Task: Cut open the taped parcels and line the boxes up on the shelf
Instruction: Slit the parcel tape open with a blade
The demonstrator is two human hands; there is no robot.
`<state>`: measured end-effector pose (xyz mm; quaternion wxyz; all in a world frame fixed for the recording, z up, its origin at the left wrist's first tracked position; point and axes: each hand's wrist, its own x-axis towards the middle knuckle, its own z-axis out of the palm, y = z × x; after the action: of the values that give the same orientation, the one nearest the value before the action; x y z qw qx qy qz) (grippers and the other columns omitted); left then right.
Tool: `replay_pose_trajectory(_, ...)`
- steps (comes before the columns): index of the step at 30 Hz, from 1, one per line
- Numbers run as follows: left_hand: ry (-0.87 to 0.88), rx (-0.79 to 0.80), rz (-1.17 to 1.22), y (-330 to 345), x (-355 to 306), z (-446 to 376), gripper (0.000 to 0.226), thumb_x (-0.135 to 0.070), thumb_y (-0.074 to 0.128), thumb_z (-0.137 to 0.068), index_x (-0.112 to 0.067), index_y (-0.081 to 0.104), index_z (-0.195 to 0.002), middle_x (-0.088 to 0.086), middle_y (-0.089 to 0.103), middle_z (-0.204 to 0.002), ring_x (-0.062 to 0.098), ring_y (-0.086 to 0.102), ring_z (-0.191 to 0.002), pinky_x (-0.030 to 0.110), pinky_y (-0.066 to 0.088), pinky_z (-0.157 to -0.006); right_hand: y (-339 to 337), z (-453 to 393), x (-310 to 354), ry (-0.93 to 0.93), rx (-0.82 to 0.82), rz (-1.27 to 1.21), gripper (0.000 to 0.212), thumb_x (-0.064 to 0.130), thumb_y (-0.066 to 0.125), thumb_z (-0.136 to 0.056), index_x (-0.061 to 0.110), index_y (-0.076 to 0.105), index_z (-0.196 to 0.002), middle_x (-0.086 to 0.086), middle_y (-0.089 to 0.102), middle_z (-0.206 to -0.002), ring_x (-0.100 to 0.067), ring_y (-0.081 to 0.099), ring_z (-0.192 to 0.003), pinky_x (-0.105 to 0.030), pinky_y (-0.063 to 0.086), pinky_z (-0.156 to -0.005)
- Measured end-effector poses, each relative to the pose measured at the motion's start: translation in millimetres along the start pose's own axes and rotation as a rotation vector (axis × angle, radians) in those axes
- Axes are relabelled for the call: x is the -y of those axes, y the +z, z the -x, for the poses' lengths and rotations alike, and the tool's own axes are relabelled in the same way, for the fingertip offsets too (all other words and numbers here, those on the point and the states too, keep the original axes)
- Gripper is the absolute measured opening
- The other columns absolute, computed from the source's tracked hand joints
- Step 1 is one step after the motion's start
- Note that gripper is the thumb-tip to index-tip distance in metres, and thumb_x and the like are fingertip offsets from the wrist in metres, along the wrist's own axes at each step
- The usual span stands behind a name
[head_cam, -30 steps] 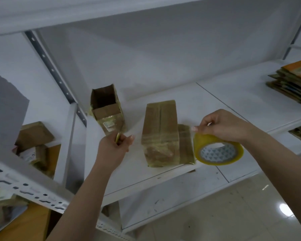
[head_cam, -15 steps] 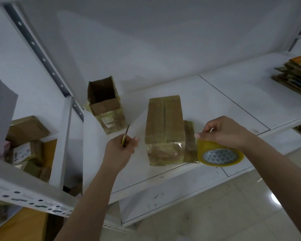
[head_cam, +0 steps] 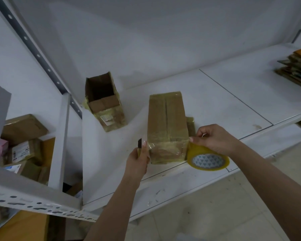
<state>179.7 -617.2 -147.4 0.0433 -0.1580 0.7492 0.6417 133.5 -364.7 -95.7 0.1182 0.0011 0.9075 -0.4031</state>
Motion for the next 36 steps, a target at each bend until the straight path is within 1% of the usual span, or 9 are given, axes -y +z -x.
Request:
replay_pose_trajectory(5, 0.080, -0.007, -0.189, -15, -12, -3, 0.049, -0.061, 0.048, -0.087, -0.013, 0.053, -0.083, 0.000, 0.050, -0.066, 0.012, 0.043, -0.053, 0.032, 0.041, -0.056, -1, -1, -1, -0.004, 0.000, 0.008, 0.030, 0.053, 0.072, -0.077, 0.024, 0.068, -0.070, 0.006, 0.069, -0.077, -0.015, 0.066, -0.075, -0.037, 0.055, -0.079)
replay_pose_trajectory(9, 0.384, -0.043, -0.321, -30, -69, -7, 0.035, -0.047, 0.037, -0.100, -0.017, 0.054, -0.090, -0.004, 0.049, -0.070, 0.011, 0.045, -0.058, 0.029, 0.039, -0.059, -3, -1, 0, -0.047, 0.002, 0.042, 0.029, 0.054, 0.071, -0.079, 0.027, 0.067, -0.068, 0.007, 0.067, -0.078, -0.012, 0.065, -0.075, -0.036, 0.054, -0.077)
replay_pose_trajectory(12, 0.513, 0.248, -0.375, -6, -115, -3, 0.039, -0.039, 0.034, -0.104, -0.019, 0.058, -0.082, -0.007, 0.052, -0.062, 0.005, 0.047, -0.049, 0.021, 0.039, -0.050, -4, -2, 2, -0.048, 0.016, 0.033, 0.029, 0.051, 0.071, -0.081, 0.025, 0.067, -0.069, 0.004, 0.067, -0.079, -0.015, 0.065, -0.076, -0.036, 0.055, -0.077)
replay_pose_trajectory(16, 0.343, 0.612, -0.455, 32, -132, -5, 0.044, -0.037, 0.038, -0.104, -0.009, 0.063, -0.080, -0.001, 0.060, -0.059, 0.010, 0.052, -0.046, 0.018, 0.045, -0.048, -8, 2, 0, -0.022, 0.088, -0.134, 0.028, 0.037, 0.070, -0.087, 0.023, 0.067, -0.064, 0.004, 0.064, -0.070, -0.015, 0.064, -0.068, -0.026, 0.047, -0.062)
replay_pose_trajectory(19, 0.335, 0.571, -0.514, 38, -123, -14, 0.046, -0.038, 0.038, -0.105, -0.010, 0.061, -0.076, -0.003, 0.057, -0.054, 0.006, 0.047, -0.040, 0.016, 0.041, -0.045, -15, 5, -6, -0.020, 0.194, -0.213, 0.014, 0.022, 0.067, -0.090, 0.025, 0.072, -0.077, 0.000, 0.069, -0.084, -0.020, 0.067, -0.082, -0.028, 0.051, -0.072)
replay_pose_trajectory(24, 0.427, 0.533, -0.526, 37, -115, -20, 0.046, -0.040, 0.039, -0.104, -0.014, 0.059, -0.071, -0.007, 0.056, -0.049, 0.006, 0.046, -0.039, 0.014, 0.039, -0.044, -15, 3, -13, -0.026, 0.189, -0.262, 0.008, 0.031, 0.070, -0.089, 0.027, 0.072, -0.095, 0.000, 0.071, -0.095, -0.018, 0.069, -0.088, -0.026, 0.053, -0.073)
replay_pose_trajectory(28, 0.457, 0.540, -0.578, 38, -114, -18, 0.044, -0.038, 0.038, -0.104, -0.015, 0.058, -0.073, -0.008, 0.057, -0.050, 0.006, 0.048, -0.040, 0.014, 0.040, -0.045, -14, -3, -18, 0.000, 0.147, -0.079, 0.024, 0.049, 0.071, -0.084, 0.027, 0.068, -0.094, 0.004, 0.066, -0.080, -0.007, 0.061, -0.065, -0.019, 0.046, -0.056)
replay_pose_trajectory(31, 0.491, 0.564, -0.671, 39, -116, -14, 0.043, -0.039, 0.038, -0.104, -0.017, 0.057, -0.073, -0.009, 0.058, -0.052, 0.006, 0.051, -0.043, 0.014, 0.043, -0.049, -15, 1, -24, 0.026, 0.140, -0.072, 0.033, 0.056, 0.070, -0.079, 0.026, 0.069, -0.093, 0.003, 0.065, -0.073, -0.008, 0.059, -0.056, -0.023, 0.052, -0.054)
replay_pose_trajectory(36, 0.483, 0.618, -0.818, 44, -137, -7, 0.042, -0.037, 0.040, -0.104, -0.019, 0.056, -0.069, -0.009, 0.057, -0.056, 0.004, 0.054, -0.047, 0.017, 0.047, -0.053, -23, 13, -27, -0.040, 0.165, -0.090, 0.023, 0.053, 0.062, -0.087, 0.033, 0.073, -0.093, 0.005, 0.070, -0.094, -0.010, 0.067, -0.086, -0.027, 0.055, -0.078)
